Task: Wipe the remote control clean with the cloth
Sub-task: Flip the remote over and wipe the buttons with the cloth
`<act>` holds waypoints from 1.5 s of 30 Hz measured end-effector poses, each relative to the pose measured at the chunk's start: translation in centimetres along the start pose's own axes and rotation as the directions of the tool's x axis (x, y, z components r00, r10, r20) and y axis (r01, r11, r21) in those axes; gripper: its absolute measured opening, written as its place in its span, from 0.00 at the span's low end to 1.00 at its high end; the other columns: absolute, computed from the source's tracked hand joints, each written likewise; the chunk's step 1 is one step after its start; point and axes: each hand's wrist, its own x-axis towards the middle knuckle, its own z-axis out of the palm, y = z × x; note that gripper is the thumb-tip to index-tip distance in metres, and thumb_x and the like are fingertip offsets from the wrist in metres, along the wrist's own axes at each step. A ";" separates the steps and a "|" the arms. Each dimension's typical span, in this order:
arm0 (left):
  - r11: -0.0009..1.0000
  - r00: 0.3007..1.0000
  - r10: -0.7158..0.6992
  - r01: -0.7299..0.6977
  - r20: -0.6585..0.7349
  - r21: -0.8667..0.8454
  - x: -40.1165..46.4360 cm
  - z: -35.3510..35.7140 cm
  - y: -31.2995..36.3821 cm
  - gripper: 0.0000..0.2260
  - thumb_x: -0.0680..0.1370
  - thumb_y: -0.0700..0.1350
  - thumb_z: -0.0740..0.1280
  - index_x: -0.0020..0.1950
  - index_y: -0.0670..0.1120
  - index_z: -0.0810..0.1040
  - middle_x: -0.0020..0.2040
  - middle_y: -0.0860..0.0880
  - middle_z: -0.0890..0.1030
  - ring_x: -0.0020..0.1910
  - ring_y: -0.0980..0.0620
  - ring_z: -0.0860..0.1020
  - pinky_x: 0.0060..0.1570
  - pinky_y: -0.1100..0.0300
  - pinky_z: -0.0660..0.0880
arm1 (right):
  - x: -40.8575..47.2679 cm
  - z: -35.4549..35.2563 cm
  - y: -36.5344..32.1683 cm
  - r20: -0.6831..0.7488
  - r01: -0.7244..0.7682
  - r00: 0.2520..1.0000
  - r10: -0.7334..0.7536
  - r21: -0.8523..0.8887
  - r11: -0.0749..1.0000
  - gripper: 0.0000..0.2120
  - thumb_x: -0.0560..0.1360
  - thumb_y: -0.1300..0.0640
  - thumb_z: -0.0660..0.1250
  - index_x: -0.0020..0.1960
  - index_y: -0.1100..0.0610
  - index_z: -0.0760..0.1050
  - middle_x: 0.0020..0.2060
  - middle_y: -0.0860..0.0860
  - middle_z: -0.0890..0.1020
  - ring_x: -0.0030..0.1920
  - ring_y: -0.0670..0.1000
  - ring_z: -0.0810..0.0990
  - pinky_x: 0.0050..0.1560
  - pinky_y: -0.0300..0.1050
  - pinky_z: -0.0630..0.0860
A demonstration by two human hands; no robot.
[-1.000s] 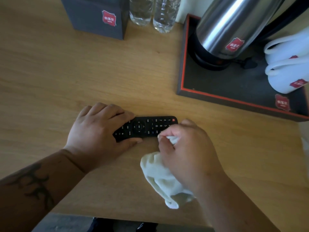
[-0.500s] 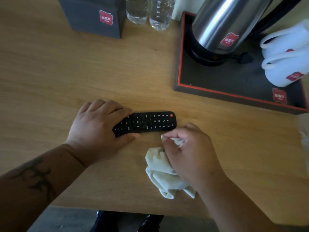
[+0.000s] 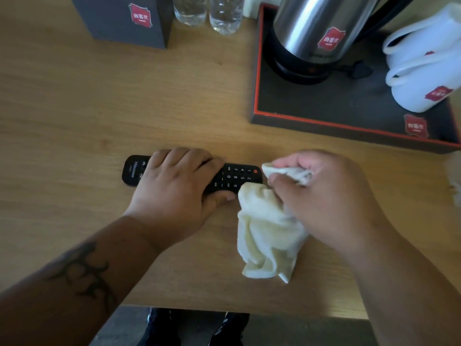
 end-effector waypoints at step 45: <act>0.994 0.988 -0.110 0.111 -0.109 0.004 -0.3 1.0 0.3 0.23 0.77 0.61 0.65 0.64 0.48 0.79 0.56 0.49 0.80 0.55 0.44 0.77 0.59 0.47 0.69 | -0.1 4.0 0.4 -0.073 0.229 0.965 -0.253 -0.236 0.944 0.06 0.75 0.51 0.70 0.49 0.49 0.85 0.39 0.45 0.77 0.34 0.46 0.77 0.34 0.36 0.70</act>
